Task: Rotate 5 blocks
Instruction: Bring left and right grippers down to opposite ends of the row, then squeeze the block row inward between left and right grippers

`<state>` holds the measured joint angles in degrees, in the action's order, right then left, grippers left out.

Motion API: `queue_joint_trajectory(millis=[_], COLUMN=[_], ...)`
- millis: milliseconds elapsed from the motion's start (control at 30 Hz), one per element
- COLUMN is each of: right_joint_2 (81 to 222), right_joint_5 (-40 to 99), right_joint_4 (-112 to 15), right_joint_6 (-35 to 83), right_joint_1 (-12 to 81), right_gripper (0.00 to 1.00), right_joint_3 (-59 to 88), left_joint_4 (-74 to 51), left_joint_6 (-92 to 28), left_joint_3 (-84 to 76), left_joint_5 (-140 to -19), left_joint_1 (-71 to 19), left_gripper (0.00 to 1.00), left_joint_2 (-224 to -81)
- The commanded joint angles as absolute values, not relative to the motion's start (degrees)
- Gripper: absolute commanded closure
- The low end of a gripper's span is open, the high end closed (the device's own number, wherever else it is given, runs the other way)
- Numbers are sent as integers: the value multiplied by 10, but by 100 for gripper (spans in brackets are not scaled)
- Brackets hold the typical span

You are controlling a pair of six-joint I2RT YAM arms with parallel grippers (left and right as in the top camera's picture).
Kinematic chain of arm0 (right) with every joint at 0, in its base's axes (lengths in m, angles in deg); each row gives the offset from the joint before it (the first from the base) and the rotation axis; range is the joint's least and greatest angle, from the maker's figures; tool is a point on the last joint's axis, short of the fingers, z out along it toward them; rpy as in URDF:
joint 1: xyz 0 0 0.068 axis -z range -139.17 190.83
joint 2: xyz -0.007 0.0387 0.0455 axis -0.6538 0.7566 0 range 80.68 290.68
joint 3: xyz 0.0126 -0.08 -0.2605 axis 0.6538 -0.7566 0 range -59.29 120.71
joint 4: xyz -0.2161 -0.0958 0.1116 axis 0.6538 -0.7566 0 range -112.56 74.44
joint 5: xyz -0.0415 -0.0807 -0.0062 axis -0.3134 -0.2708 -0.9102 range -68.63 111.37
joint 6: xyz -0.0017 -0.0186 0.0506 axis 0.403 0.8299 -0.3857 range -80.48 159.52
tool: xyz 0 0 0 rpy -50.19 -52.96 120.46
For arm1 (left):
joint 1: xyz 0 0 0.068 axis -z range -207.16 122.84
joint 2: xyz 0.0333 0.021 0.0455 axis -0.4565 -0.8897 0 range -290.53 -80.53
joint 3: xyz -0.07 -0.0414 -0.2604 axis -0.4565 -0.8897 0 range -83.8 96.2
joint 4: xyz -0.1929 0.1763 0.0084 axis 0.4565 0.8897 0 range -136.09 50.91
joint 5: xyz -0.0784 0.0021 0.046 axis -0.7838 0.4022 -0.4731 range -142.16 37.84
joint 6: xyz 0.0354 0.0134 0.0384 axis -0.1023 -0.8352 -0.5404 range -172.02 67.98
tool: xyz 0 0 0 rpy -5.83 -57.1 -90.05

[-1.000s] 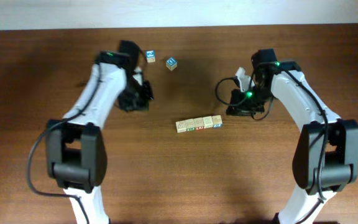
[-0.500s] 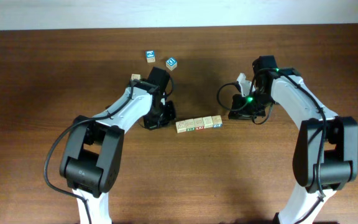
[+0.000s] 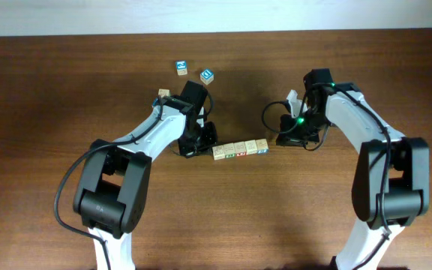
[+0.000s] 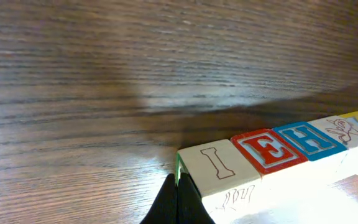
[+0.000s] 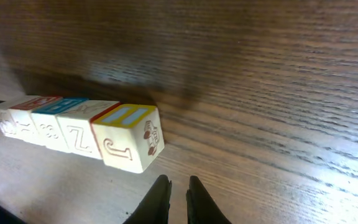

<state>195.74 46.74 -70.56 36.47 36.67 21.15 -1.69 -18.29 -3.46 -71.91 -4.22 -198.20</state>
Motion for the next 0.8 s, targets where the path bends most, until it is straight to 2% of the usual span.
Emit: queue_joint_trajectory(millis=[0, 433, 767], right_joint_2=[1976, 1981, 1981], right_joint_5=[462, 480, 479], right_joint_4=[-699, -695, -647], right_joint_6=[363, 327, 210], right_joint_1=[354, 287, 201], right_gripper=[88, 88, 88], right_joint_3=[204, 204, 204], left_joint_4=[-24, -39, -34], left_joint_6=[-177, -178, -191], left_joint_3=[-40, -40, -40], left_joint_5=[-729, -701, -668], left_joint_1=[-39, -39, -43], left_gripper=[100, 100, 99], left_joint_2=[-1983, -1983, -1983])
